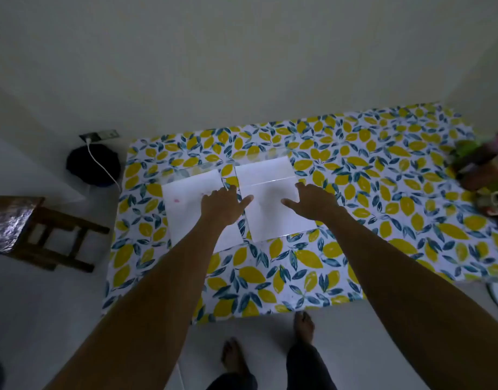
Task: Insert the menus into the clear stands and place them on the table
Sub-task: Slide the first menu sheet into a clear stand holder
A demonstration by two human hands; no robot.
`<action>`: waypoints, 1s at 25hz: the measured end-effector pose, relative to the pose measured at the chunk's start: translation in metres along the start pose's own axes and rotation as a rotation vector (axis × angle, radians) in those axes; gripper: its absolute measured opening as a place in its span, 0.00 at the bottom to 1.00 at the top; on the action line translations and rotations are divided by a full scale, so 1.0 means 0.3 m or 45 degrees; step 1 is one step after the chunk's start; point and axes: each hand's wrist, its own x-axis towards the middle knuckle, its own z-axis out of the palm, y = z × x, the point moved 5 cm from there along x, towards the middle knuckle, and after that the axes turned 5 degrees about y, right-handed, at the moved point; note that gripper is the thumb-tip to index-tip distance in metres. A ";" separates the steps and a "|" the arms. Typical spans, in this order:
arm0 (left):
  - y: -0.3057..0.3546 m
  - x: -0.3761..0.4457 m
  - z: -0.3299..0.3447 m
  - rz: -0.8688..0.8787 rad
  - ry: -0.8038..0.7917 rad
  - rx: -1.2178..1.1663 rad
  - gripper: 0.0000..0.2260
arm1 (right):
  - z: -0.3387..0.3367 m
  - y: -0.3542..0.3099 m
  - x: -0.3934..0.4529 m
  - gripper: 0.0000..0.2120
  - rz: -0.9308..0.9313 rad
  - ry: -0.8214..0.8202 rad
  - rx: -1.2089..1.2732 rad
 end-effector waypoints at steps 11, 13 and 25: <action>0.148 0.051 0.399 -0.377 -0.311 -0.513 0.39 | 0.271 0.255 0.114 0.27 0.242 -0.128 0.385; 0.183 0.051 0.406 -0.475 -0.241 -0.557 0.38 | 0.288 0.272 0.114 0.24 0.278 -0.101 0.473; 0.055 -0.131 0.179 -0.318 0.164 -0.917 0.13 | 0.044 0.331 -0.090 0.25 0.082 -0.309 1.075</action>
